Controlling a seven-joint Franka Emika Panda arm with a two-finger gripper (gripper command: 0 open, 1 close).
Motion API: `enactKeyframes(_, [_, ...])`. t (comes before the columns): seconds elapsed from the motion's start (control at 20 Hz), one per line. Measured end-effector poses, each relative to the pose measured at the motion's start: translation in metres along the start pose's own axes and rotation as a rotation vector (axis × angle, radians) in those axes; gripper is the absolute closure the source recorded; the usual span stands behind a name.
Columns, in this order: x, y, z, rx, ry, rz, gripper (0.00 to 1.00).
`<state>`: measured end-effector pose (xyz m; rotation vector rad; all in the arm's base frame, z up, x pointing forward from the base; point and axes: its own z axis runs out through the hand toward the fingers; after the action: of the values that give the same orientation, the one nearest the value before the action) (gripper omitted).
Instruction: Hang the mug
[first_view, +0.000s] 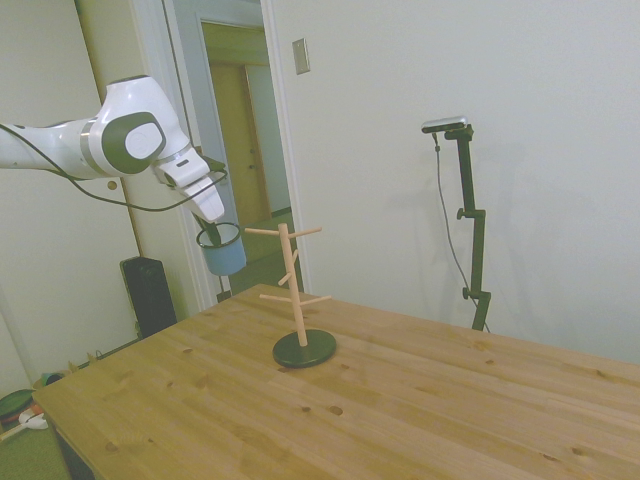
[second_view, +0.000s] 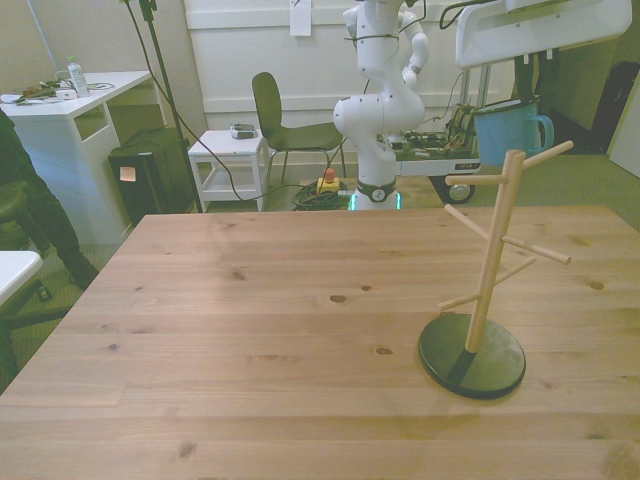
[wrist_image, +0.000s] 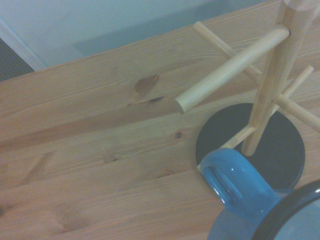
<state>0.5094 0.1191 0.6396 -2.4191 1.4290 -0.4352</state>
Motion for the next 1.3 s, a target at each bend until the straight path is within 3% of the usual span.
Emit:
enactKeyframes(0.8, [0.011,-0.026,0.001,-0.014,-0.015,-0.009,1.0])
enactKeyframes(1.3, [-0.014,-0.041,0.004,-0.021,-0.021,-0.055,1.0])
